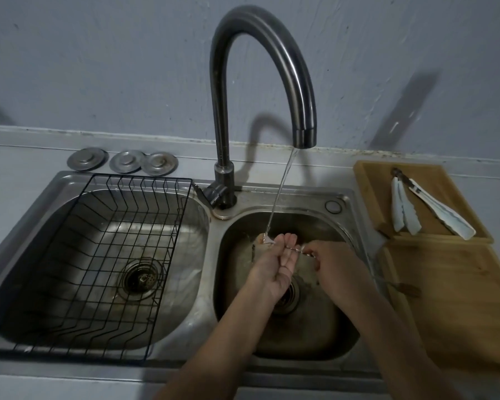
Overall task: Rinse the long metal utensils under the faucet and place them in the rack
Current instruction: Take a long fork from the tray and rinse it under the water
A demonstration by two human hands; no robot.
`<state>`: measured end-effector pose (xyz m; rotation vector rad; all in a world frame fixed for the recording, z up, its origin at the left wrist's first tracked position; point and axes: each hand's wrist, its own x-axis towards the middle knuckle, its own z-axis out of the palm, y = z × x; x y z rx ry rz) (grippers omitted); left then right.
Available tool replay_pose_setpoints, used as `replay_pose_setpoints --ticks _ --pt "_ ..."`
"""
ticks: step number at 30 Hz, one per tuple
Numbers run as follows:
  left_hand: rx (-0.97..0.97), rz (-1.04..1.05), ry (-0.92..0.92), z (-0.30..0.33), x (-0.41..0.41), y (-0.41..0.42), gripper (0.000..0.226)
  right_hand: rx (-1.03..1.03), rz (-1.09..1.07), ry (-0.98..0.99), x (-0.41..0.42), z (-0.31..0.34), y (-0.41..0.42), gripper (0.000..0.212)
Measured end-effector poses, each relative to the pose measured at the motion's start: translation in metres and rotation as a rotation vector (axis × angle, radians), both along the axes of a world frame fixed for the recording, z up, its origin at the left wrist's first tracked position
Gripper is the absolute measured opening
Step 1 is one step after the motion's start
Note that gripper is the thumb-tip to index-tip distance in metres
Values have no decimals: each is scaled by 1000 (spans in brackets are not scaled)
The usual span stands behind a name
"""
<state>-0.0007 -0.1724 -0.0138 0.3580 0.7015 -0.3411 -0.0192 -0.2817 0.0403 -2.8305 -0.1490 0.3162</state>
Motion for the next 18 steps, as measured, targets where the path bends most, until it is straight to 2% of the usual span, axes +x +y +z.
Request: replay_pose_setpoints --ticks 5,11,16,18 --pt "-26 55 -1 -3 3 12 20 -17 21 -6 1 6 4 24" --pt "-16 34 10 -1 5 1 20 -52 -1 -71 0 1 5 23" --pt "-105 142 85 -2 10 16 32 -23 -19 -87 -2 5 2 27" --pt "-93 121 66 4 9 12 29 -9 -5 -111 -2 2 5 27"
